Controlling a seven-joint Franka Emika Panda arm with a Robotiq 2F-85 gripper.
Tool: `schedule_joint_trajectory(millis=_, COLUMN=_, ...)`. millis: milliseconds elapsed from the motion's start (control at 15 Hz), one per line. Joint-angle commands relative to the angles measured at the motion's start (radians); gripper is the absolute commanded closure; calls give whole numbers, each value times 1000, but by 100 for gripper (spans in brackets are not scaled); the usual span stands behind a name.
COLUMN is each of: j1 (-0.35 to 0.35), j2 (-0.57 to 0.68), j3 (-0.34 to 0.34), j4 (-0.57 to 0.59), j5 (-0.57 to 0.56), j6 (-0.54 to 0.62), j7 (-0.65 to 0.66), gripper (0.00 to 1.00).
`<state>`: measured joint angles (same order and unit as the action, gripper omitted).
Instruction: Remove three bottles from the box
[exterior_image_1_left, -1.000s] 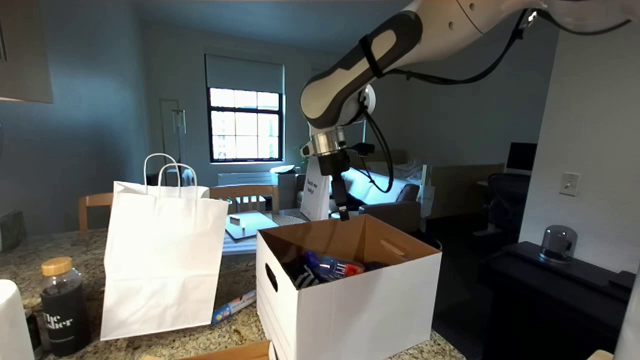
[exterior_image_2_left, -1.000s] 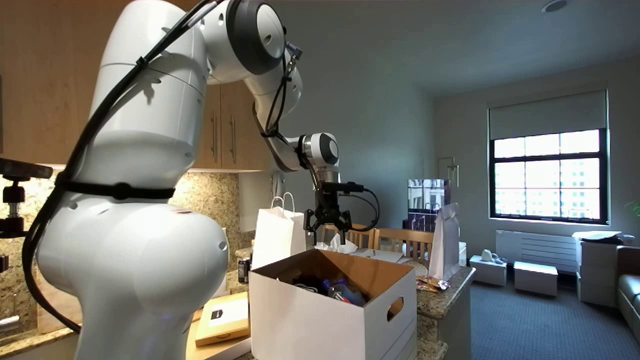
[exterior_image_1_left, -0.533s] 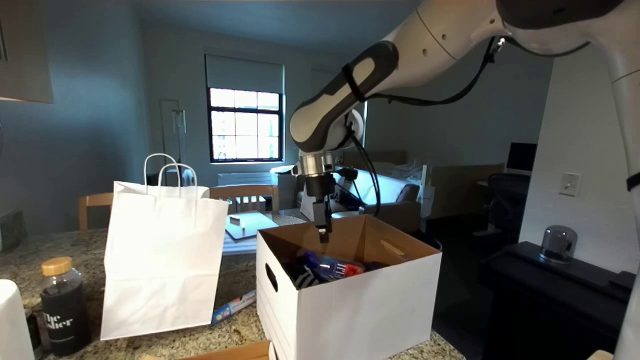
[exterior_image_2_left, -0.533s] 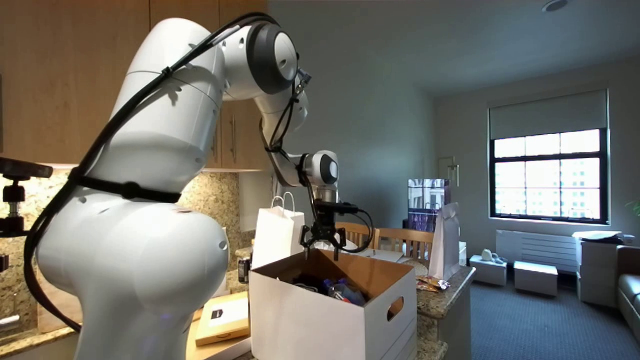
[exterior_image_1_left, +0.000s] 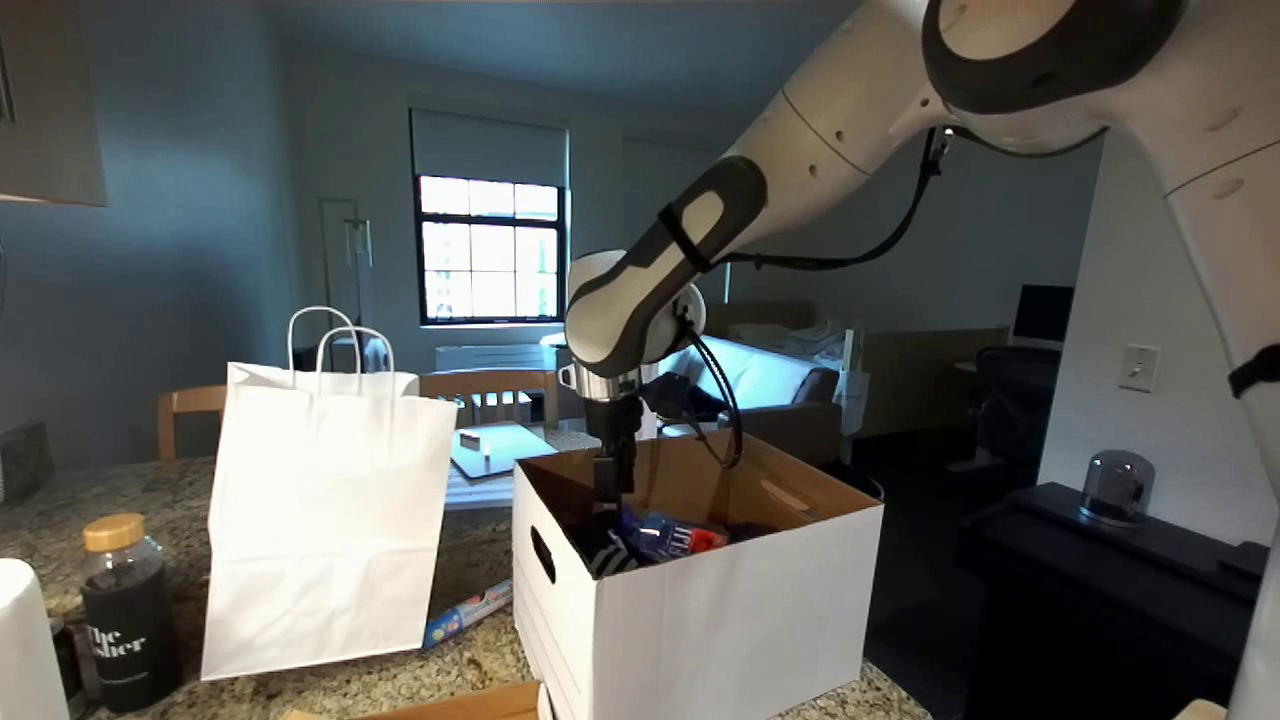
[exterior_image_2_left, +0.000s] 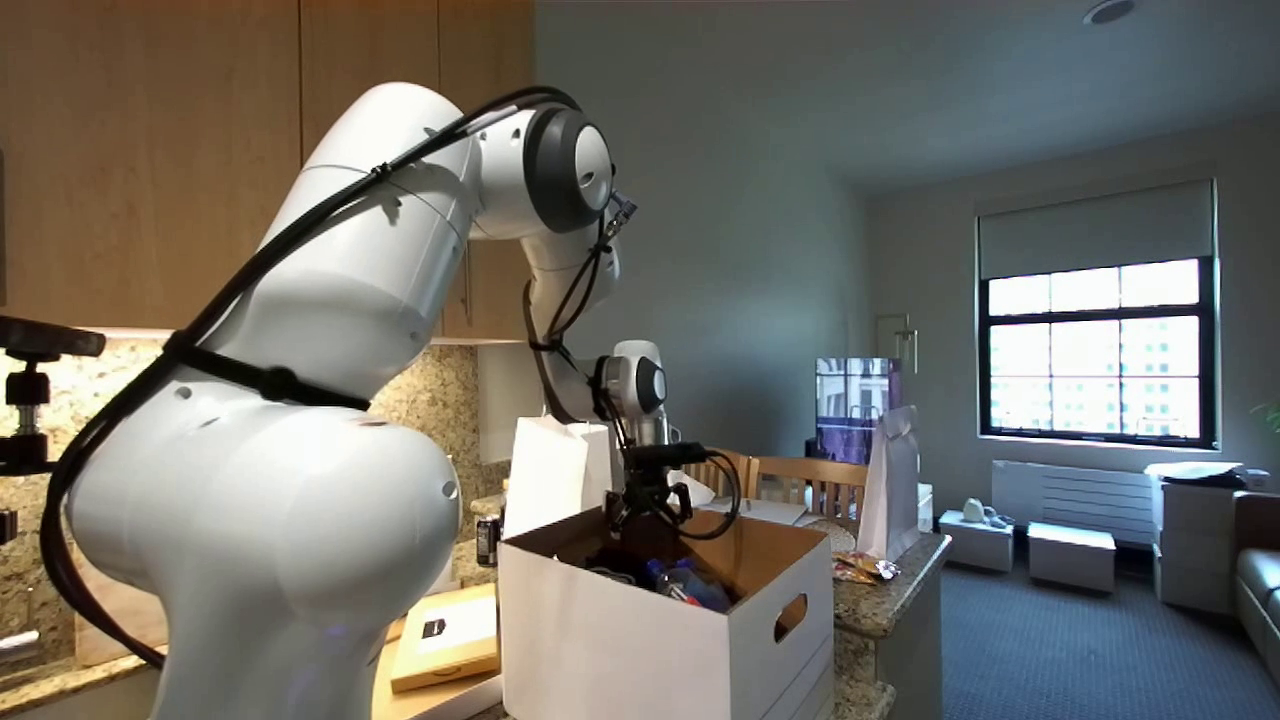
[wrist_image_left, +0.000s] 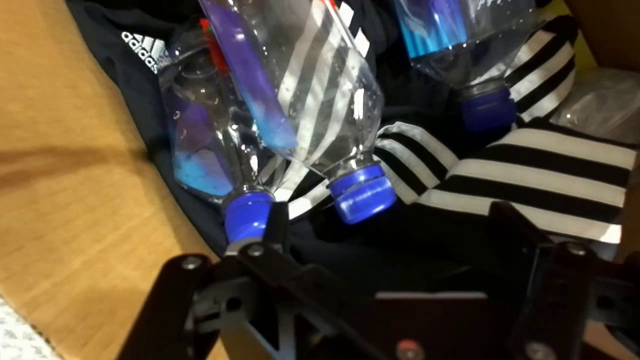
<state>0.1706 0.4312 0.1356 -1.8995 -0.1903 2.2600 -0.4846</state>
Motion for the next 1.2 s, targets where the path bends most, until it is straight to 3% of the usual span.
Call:
schedule_joint_trajectory(millis=0, j1=11, j2=17, j3=2, j4=-10, j5=-69, j6=-30, j7=46, gripper=0)
schedule_joint_trajectory(millis=333, j1=8, j2=43, j3=10, j4=-8, j5=-82, j6=-21, j7=34, gripper=0)
schedule_joint_trajectory(millis=400, j1=11, j2=46, j3=12, j4=-8, j5=-88, j6=-24, j7=35, gripper=16)
schedule_joint_trajectory(millis=467, j1=14, j2=50, j3=11, j4=-8, j5=-95, j6=-29, j7=38, gripper=26)
schedule_joint_trajectory(millis=1133, j1=25, j2=48, j3=0, j4=-10, j5=-164, j6=-9, j7=64, gripper=91)
